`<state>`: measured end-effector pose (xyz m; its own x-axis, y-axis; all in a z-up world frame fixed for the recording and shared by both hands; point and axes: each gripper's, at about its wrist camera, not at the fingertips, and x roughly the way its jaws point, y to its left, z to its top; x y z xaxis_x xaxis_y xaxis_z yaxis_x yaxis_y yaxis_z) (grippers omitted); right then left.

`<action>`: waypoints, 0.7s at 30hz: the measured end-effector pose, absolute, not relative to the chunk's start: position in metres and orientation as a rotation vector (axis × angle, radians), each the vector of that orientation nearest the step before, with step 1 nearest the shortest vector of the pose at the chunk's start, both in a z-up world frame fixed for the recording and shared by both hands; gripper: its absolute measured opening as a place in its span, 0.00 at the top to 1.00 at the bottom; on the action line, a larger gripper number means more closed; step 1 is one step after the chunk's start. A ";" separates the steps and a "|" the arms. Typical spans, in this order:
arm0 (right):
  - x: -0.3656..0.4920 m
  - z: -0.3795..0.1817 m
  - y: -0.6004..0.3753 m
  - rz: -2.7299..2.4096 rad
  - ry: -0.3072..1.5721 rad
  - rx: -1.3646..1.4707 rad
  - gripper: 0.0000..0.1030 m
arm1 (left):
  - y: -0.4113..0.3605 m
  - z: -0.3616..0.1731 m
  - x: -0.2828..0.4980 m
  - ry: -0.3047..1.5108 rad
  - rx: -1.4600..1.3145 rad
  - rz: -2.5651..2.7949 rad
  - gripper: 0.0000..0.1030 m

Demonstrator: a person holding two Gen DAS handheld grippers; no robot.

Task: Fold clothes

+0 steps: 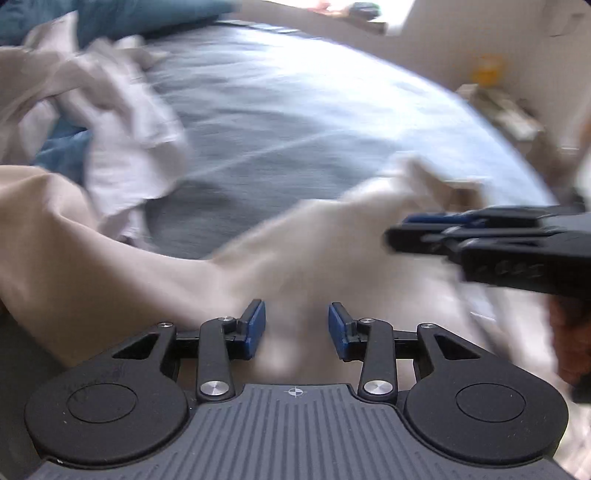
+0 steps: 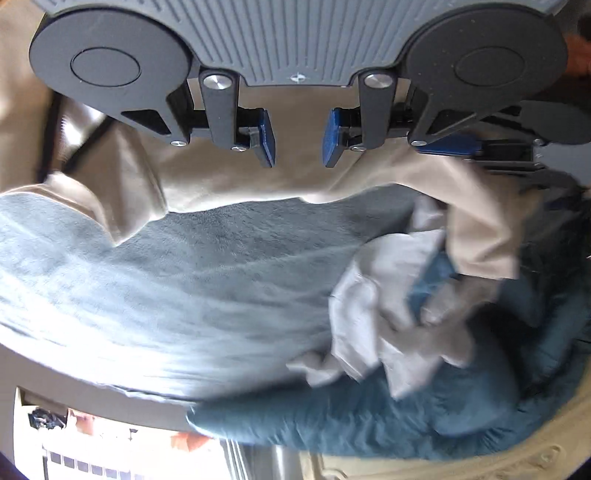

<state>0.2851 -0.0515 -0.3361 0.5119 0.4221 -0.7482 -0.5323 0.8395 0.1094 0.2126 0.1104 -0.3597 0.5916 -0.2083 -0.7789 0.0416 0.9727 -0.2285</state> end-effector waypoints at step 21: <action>0.412 -0.327 -0.142 0.305 0.971 0.222 0.58 | 0.114 -0.371 0.294 0.910 -0.325 -0.438 0.51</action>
